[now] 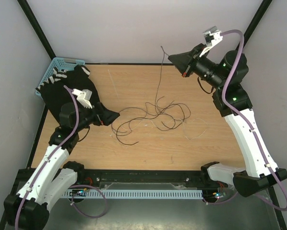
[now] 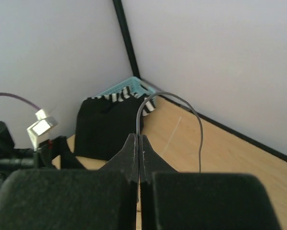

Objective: Zip-tie the wires
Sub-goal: Straighten the cable at the center of the board.

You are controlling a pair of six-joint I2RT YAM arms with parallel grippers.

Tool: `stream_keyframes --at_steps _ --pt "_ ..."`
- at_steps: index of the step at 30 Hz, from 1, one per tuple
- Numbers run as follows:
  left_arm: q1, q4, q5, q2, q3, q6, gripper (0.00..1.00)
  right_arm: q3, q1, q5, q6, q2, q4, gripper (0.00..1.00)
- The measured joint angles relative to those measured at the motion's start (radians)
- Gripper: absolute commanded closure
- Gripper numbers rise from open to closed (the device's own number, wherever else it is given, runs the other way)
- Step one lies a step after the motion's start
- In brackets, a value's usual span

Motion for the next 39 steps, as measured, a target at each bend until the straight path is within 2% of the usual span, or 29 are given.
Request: stream_keyframes --at_steps 12,21,28,31,39 --pt "-0.082 0.072 0.09 0.024 0.007 0.029 0.01 -0.001 0.0 -0.189 0.123 -0.061 0.016 1.0" --pt "-0.088 0.079 0.106 0.049 0.008 0.033 0.01 -0.24 0.0 -0.111 0.099 -0.082 -0.049 1.0" --pt "-0.089 0.082 0.106 0.062 0.008 0.034 0.01 -0.265 -0.001 -0.18 0.138 -0.114 -0.083 1.0" --pt "-0.098 0.087 0.107 0.08 0.008 0.034 0.01 -0.261 -0.001 -0.216 0.174 -0.146 -0.04 1.0" --pt "-0.176 0.103 0.126 0.087 0.014 0.057 0.01 -0.19 -0.001 -0.287 0.338 -0.133 0.208 1.0"
